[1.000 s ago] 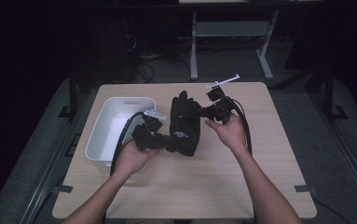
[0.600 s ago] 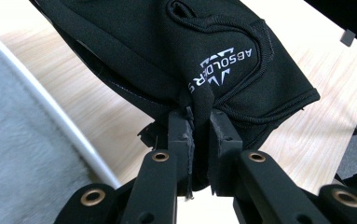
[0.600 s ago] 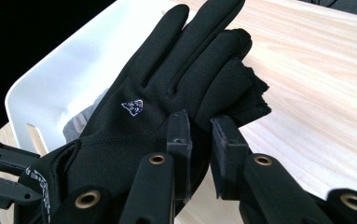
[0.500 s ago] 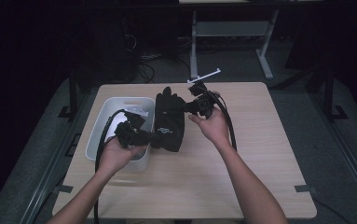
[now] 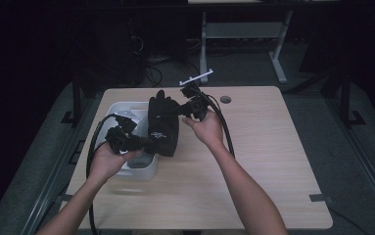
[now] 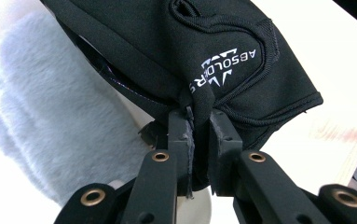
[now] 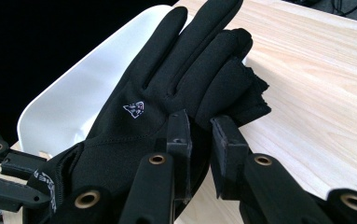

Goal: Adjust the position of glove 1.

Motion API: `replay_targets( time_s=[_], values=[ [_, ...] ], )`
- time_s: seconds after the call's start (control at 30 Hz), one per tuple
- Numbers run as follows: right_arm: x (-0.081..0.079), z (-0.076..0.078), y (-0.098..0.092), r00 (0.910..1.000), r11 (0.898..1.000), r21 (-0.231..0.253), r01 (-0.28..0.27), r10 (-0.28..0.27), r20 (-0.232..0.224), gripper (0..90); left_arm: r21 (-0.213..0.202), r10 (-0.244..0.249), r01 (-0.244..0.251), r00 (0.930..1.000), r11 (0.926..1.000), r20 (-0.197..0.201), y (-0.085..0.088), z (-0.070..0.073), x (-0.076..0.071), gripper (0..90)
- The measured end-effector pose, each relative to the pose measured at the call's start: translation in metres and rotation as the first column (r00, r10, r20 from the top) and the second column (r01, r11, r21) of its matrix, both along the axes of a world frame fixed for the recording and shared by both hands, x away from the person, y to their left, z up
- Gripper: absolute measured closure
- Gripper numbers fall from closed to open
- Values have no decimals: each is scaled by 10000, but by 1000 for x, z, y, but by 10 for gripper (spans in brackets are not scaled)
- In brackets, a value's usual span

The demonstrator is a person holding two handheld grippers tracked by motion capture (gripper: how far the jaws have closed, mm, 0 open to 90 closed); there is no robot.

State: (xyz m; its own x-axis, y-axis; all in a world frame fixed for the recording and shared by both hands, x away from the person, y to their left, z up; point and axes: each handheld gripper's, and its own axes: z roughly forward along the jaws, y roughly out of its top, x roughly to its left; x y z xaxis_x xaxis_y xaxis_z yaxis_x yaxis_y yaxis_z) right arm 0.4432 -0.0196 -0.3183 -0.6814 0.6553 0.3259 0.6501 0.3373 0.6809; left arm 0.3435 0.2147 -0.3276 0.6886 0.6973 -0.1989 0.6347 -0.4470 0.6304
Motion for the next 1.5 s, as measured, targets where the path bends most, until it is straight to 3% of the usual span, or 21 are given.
replay_targets(
  time_s=[0.3, 0.73, 1.23, 1.5],
  values=[
    [5, -1, 21, 9998, 9998, 89, -174, 175, -85, 788, 74, 285, -285, 9996, 9996, 50, 20, 0, -1, 814],
    [11, -10, 51, 9987, 9987, 107, -504, 505, -64, 788, 121, 676, -673, 9975, 9977, -198, 47, -9, 0, 815],
    [18, -31, 77, 9981, 9987, 234, -457, 466, -398, 785, 424, 1070, -1045, 9924, 9936, -606, 67, -27, 7, 815],
    [22, -41, 81, 9977, 9991, -90, -415, 409, -544, 773, 563, 1221, -1176, 9889, 9915, -848, 67, -40, 13, 811]
  ],
)
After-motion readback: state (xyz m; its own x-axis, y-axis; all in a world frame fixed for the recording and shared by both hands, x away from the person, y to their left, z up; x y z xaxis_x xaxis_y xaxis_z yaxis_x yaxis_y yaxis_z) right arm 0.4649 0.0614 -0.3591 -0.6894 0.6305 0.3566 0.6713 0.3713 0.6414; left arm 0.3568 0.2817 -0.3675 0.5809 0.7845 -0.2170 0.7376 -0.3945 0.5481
